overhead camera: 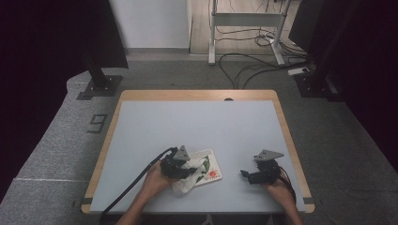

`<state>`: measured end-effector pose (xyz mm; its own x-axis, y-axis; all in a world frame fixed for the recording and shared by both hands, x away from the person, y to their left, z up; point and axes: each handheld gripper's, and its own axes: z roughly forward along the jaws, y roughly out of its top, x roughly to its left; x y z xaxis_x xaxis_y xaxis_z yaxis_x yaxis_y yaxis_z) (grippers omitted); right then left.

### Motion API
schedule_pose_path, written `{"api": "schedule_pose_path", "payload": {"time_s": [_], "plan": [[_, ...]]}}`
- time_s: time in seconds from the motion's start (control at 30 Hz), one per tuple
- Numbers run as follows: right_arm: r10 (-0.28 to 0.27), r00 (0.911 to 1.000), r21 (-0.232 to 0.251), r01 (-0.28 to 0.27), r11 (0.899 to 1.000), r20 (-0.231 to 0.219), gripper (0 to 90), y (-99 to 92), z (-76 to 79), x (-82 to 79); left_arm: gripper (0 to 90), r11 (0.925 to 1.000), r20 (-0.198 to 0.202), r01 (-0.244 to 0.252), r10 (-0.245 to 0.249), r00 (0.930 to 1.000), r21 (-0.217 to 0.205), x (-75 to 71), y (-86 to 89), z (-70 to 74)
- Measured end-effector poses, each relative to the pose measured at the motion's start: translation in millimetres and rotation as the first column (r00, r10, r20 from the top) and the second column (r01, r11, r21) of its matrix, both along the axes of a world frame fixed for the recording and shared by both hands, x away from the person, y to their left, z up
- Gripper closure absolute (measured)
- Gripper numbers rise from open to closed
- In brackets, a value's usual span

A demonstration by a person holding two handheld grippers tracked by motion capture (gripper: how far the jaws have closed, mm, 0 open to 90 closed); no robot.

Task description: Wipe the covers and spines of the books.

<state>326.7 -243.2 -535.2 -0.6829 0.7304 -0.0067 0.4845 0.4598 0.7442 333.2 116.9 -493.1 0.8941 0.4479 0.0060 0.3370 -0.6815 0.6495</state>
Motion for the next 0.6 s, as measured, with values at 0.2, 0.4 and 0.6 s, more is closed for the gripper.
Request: {"api": "schedule_pose_path", "payload": {"time_s": [0.2, 0.4, 0.6], "plan": [[0.0, 1.0, 0.0, 0.0, 1.0, 0.001, 12.9, 0.1, 0.0, -0.1, 61.4, 0.9998, 0.005, -0.019, 0.019, 0.9998, 0.005, -8.6, 16.3, 0.9], [-0.001, 1.0, 0.001, 0.001, 1.0, 0.001, 12.9, 0.2, 0.0, -0.2, 61.3, 0.999, 0.006, -0.044, 0.044, 0.999, 0.004, -15.3, 31.8, 1.5], [-0.001, 1.0, -0.001, 0.001, 1.0, 0.002, 12.9, 0.1, 0.0, -0.2, 61.1, 0.9974, 0.007, -0.072, 0.072, 0.9974, 0.006, -20.7, 46.4, 2.5]]}}
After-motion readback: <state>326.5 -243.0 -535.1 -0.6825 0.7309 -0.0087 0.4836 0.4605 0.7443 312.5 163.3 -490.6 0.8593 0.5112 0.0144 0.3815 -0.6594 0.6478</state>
